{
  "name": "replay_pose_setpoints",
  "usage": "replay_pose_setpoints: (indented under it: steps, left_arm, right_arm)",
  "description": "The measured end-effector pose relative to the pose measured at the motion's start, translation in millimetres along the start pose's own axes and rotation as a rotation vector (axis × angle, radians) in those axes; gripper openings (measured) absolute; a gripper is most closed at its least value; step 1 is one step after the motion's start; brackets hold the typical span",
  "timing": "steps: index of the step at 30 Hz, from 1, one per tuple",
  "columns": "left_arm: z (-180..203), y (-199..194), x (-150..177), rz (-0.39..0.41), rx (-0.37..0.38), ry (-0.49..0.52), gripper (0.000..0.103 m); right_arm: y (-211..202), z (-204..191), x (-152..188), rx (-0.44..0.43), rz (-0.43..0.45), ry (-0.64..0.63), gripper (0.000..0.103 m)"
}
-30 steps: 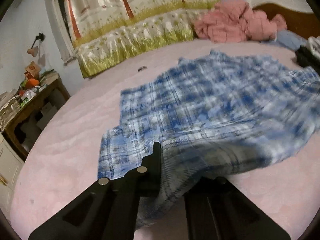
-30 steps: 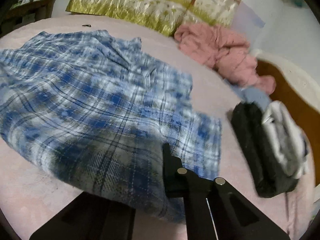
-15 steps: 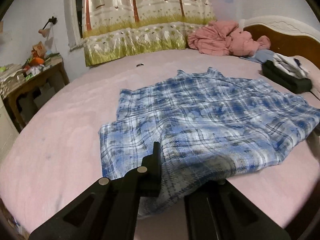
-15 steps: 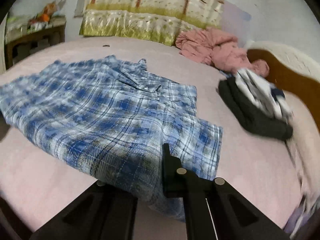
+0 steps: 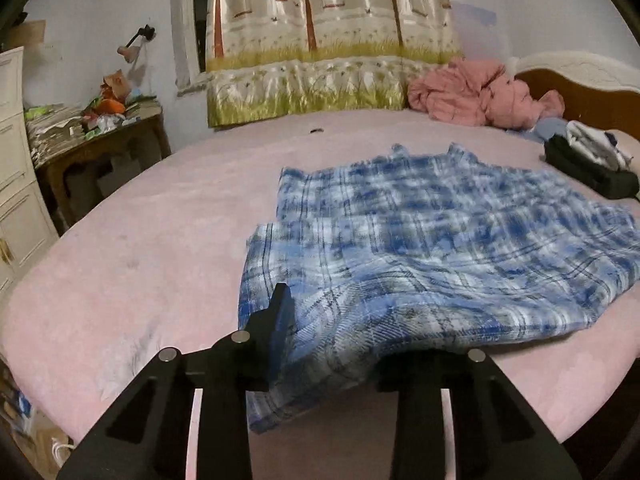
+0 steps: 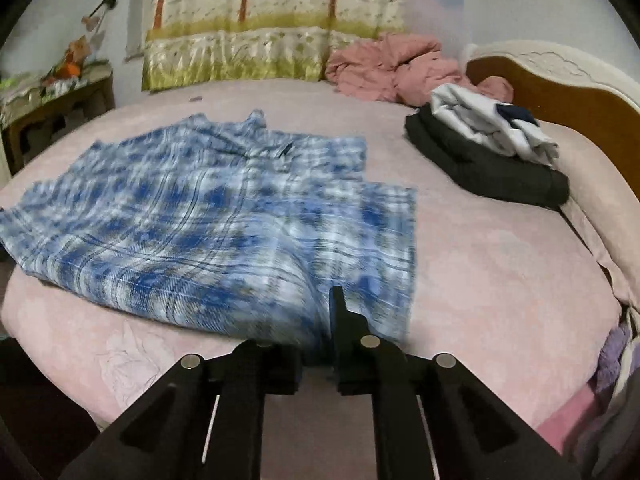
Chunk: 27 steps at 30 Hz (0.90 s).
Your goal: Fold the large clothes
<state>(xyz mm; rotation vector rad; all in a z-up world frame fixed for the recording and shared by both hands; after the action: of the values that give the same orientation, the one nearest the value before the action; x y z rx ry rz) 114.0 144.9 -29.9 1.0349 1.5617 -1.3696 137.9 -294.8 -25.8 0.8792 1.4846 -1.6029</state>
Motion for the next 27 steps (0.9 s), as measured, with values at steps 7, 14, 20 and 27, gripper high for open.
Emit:
replay_pose_setpoints:
  steps: [7,14,20,27]
  left_arm:
    - [-5.9,19.8,-41.8,0.031,0.036,-0.066,0.03]
    - [-17.7,107.2,-87.4,-0.066,0.113,-0.173,0.024]
    - [-21.8,201.0,-96.7,-0.213,0.136,-0.253,0.008]
    - [-19.0,268.7,-84.7,-0.343,0.169,-0.297,0.007]
  right_arm:
    - [-10.5,16.5,-51.8,0.024,0.148,0.037,0.011]
    - [53.3,9.7,-125.2,0.083,0.197,0.063,0.007]
    - [139.5,12.9,-165.9,0.035,0.157,0.136,0.006]
    - [249.2,14.3,-163.9,-0.063,-0.027,0.172,0.006]
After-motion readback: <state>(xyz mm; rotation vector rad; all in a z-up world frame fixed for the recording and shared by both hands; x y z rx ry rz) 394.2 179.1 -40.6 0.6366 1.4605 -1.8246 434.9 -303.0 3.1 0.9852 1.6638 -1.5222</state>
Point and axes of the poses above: each gripper's, at about its wrist camera, not at the fingertips, and y roughly the way its jaws point, z to its right, x to its underside, the point moved 6 cm from there along y, roughly the way its jaws point, and after that the axes turned 12 degrees about z, right-handed, at the moved point
